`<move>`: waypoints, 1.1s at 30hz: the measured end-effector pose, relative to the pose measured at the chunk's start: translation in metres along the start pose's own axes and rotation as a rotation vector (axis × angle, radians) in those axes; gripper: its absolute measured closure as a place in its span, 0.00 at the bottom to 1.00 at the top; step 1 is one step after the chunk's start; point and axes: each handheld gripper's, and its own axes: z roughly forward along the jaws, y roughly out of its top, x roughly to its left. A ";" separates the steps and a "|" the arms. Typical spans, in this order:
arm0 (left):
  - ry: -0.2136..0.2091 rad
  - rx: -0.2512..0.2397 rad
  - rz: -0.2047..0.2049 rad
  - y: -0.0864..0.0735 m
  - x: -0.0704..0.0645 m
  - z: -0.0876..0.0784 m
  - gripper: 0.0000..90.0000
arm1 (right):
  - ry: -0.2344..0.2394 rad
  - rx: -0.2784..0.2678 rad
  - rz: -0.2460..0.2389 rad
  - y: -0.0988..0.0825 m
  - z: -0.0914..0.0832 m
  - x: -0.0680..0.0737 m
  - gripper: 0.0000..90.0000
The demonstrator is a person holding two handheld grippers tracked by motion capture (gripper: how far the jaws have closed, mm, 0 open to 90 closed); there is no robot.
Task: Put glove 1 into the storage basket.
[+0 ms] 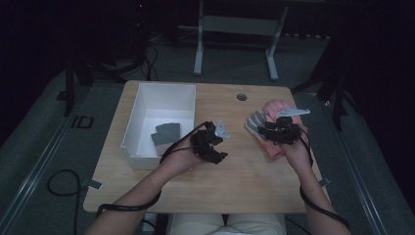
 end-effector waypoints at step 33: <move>-0.081 -0.121 -0.062 -0.091 -0.058 0.073 0.01 | -0.022 0.174 -0.104 -0.042 0.076 -0.064 0.75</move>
